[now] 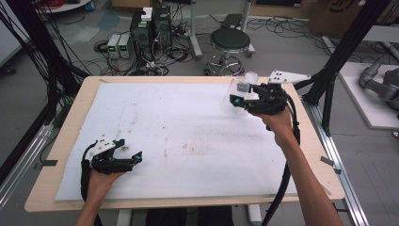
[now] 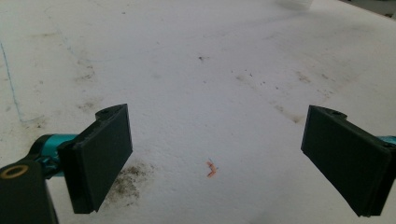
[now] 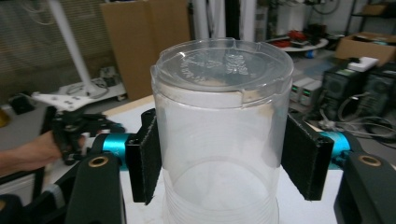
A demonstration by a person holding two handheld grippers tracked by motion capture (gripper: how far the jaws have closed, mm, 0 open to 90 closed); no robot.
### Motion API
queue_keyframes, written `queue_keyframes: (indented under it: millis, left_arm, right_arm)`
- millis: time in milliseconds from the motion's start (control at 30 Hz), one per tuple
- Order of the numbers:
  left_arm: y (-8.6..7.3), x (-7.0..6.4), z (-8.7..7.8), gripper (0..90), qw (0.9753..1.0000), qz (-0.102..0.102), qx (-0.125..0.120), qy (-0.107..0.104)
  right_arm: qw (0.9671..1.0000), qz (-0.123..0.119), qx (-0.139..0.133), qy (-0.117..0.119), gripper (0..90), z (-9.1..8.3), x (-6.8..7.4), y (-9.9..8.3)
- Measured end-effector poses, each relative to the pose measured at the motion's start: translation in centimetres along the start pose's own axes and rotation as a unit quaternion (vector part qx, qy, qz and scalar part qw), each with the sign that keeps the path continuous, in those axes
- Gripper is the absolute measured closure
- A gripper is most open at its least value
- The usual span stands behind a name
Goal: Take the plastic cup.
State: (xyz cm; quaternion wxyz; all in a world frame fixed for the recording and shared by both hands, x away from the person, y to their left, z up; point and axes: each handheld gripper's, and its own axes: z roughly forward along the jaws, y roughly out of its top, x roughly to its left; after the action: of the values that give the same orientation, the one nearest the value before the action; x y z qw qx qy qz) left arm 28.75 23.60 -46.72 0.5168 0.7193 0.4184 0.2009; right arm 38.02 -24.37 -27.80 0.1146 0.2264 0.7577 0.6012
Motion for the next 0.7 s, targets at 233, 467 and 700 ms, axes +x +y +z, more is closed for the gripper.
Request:
queue_keyframes:
  millis: [233,467,700]
  left_arm:
    - [0.0,0.0,0.0,8.6,1.0,0.0,0.0,0.0]
    - [0.0,0.0,0.0,8.6,1.0,0.001,0.0,0.0]
    - [0.0,-0.1,-0.1,8.6,1.0,0.003,-0.003,0.001]
  right_arm:
    - [0.9992,-0.013,0.005,0.038,37.0,1.1,2.7,-2.0]
    - [0.9963,-0.032,0.015,0.078,37.6,2.6,5.0,-3.9]
    - [0.9939,-0.049,0.028,0.095,37.6,3.5,6.7,-5.4]
